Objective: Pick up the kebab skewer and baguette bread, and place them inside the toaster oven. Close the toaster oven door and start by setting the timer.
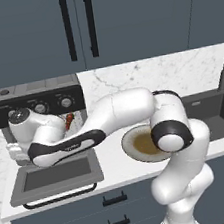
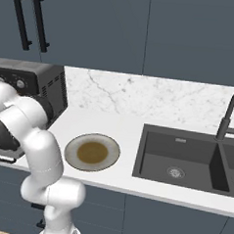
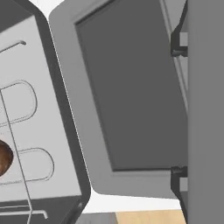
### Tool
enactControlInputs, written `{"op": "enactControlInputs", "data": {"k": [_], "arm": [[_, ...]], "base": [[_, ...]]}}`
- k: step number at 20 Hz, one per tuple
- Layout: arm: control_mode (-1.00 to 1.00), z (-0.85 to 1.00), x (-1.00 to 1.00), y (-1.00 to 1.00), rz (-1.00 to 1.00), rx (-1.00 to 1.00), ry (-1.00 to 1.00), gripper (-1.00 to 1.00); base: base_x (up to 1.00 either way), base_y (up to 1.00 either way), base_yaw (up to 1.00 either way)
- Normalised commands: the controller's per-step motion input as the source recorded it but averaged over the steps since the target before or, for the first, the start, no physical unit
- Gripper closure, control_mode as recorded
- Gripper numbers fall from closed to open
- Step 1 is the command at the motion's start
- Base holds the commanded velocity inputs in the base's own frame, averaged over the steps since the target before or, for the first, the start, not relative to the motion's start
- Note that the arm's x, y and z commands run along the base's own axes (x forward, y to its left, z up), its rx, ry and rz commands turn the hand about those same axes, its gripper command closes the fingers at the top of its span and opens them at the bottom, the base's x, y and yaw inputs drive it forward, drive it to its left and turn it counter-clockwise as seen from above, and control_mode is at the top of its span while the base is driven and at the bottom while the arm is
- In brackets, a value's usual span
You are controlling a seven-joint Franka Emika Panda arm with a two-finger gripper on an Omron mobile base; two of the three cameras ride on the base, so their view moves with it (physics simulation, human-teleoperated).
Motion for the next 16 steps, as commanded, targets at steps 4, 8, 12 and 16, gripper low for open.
{"op": "enactControlInputs", "data": {"k": [4,8,12,16], "arm": [[-1.0,-0.12,-1.0,-0.03,0.14,0.0,0.09,-1.0],[-1.0,-0.49,-1.0,-0.06,0.18,0.0,0.02,-1.0],[-1.0,-0.77,-0.77,-0.26,0.18,0.0,0.03,-1.0],[-1.0,-0.94,-0.29,-0.28,0.13,0.0,0.06,-1.0]], "base": [[0.0,0.0,0.0],[0.0,0.0,0.0],[0.0,0.0,0.0],[0.0,0.0,0.0]]}}
